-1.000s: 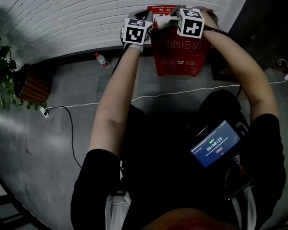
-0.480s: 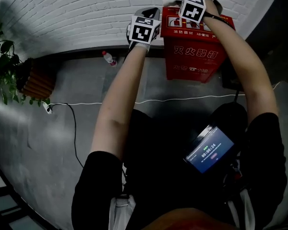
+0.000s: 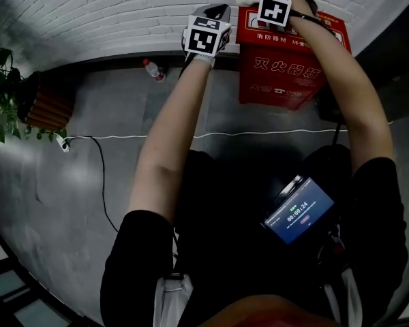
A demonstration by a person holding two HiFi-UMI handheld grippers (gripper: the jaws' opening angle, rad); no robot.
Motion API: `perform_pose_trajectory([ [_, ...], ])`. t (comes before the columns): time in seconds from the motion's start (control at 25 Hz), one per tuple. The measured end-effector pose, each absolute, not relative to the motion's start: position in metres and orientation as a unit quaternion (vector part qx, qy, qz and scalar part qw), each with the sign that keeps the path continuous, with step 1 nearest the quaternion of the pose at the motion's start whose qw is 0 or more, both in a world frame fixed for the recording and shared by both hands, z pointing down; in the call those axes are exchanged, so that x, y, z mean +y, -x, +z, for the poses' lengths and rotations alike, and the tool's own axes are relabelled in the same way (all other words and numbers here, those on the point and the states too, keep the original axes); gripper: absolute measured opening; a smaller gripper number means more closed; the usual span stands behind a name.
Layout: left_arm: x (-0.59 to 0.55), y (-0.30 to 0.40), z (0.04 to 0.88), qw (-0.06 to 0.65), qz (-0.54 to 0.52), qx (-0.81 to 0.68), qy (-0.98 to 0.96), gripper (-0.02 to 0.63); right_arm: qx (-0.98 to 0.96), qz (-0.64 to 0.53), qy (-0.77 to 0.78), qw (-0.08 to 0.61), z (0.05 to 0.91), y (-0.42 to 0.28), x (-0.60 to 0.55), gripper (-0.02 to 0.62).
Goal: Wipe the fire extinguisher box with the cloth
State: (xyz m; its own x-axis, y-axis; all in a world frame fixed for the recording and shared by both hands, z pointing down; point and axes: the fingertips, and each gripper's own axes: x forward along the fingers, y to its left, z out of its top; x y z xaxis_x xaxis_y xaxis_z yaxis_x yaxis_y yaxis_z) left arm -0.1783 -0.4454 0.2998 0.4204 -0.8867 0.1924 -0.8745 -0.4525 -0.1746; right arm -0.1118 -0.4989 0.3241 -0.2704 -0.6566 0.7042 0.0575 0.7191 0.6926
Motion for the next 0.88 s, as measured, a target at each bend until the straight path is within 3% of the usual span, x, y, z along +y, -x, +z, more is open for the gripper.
perform_pose_trajectory([
  [0.88, -0.355, 0.166, 0.255, 0.048, -0.130, 0.518, 0.844, -0.002, -0.742, -0.306, -0.112, 0.586, 0.339, 0.117, -0.346, 0.081],
])
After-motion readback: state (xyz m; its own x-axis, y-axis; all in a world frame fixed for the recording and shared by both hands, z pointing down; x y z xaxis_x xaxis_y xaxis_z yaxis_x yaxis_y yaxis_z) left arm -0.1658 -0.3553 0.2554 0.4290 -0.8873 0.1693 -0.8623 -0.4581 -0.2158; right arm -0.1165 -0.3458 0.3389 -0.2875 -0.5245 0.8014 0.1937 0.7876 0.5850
